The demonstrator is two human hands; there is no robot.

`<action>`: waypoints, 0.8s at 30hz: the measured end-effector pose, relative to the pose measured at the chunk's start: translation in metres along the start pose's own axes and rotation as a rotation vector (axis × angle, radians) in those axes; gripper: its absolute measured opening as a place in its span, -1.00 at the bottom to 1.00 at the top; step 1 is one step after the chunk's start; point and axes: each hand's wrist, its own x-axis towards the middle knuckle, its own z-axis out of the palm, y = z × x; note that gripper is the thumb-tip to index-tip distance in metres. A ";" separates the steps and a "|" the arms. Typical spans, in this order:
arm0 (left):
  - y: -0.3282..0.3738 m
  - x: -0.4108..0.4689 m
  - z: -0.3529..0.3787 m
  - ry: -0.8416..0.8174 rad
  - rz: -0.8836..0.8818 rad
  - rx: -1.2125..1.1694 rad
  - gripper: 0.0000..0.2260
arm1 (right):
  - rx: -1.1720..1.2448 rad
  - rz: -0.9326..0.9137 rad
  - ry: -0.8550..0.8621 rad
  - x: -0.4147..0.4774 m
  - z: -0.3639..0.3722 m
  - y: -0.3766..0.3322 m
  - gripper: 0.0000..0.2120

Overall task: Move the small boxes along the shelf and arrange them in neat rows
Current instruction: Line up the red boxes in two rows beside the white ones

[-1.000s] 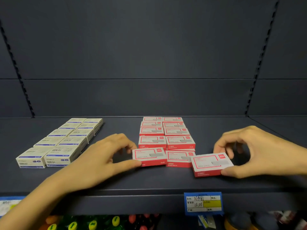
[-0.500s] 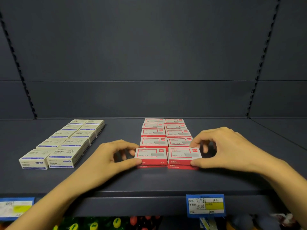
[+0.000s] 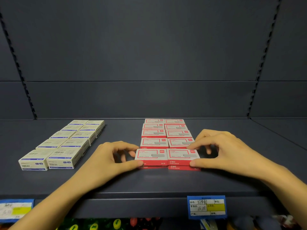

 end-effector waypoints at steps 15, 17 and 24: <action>-0.006 0.067 0.011 0.129 -0.341 -0.516 -0.68 | 0.854 0.295 0.301 0.056 0.017 0.034 -0.78; -0.010 0.077 0.017 0.047 -0.405 -0.610 -0.45 | 1.027 0.366 0.244 0.061 0.030 0.041 -0.57; -0.009 0.105 0.040 -0.043 -0.481 -0.620 -0.55 | 1.183 0.528 0.273 0.086 0.041 0.027 -0.34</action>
